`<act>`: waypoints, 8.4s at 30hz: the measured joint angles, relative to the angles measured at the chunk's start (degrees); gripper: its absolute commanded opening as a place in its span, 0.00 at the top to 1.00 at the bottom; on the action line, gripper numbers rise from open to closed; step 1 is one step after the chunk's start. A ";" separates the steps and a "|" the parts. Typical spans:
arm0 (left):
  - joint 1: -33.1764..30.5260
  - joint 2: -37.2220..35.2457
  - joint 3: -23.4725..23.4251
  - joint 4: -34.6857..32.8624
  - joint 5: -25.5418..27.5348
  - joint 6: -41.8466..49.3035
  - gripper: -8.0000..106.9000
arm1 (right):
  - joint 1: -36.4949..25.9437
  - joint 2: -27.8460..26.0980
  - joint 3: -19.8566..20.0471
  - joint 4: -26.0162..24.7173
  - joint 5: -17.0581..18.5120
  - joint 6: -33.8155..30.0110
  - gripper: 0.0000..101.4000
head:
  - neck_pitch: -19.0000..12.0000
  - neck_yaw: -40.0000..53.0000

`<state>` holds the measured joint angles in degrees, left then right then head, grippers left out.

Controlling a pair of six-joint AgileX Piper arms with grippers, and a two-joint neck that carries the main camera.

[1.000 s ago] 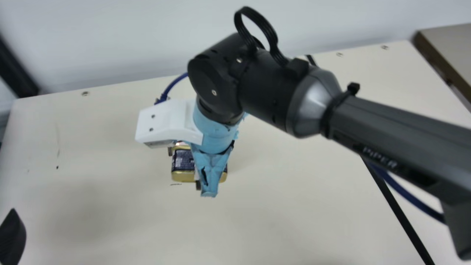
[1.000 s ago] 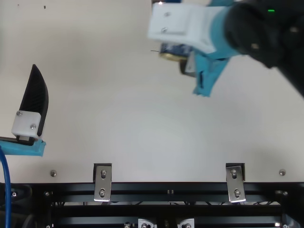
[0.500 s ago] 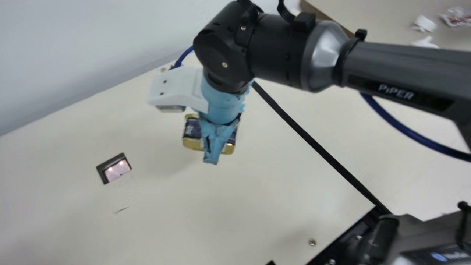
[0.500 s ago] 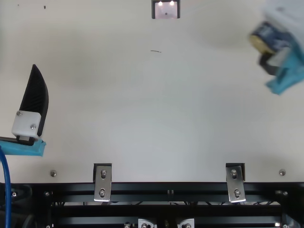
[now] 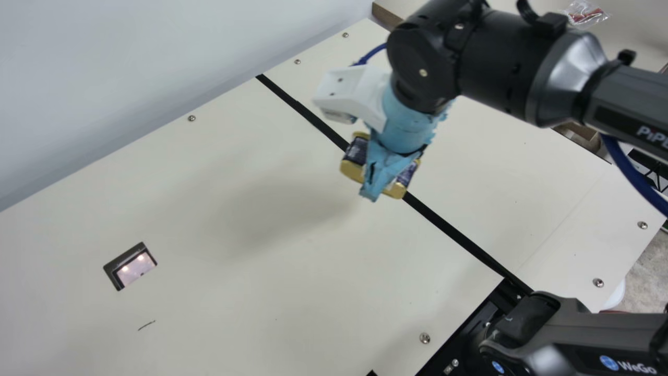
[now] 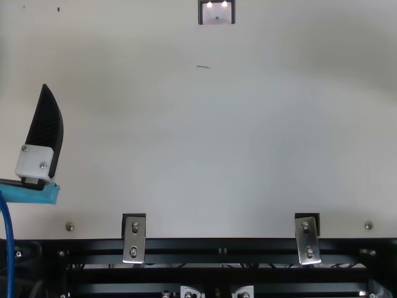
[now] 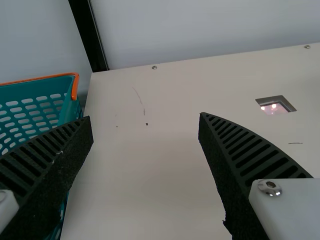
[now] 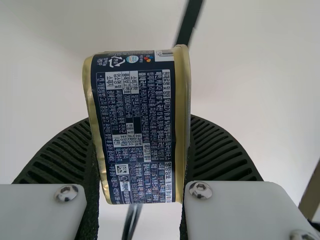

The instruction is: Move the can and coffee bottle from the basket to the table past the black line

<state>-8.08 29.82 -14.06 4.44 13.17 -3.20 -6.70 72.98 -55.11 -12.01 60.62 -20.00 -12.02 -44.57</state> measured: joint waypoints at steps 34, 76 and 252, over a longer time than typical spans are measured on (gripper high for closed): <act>0.00 0.00 0.00 0.00 0.00 0.00 0.15 | -38.60 17.85 0.87 9.18 -21.23 -19.72 1.00 | 0.00 0.29; 0.00 0.00 0.00 0.00 0.00 0.00 0.15 | -23.90 -3.48 -5.40 33.35 -5.81 -22.24 0.00 | 0.00 0.29; 38.89 82.58 -56.55 -4.95 13.22 19.70 0.15 | -21.62 -31.62 11.87 73.39 9.39 -22.12 0.00 | -11.44 80.06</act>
<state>30.81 112.40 -70.61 -0.51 26.39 16.50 -28.32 41.36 -43.24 61.37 70.01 -42.12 -23.46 35.48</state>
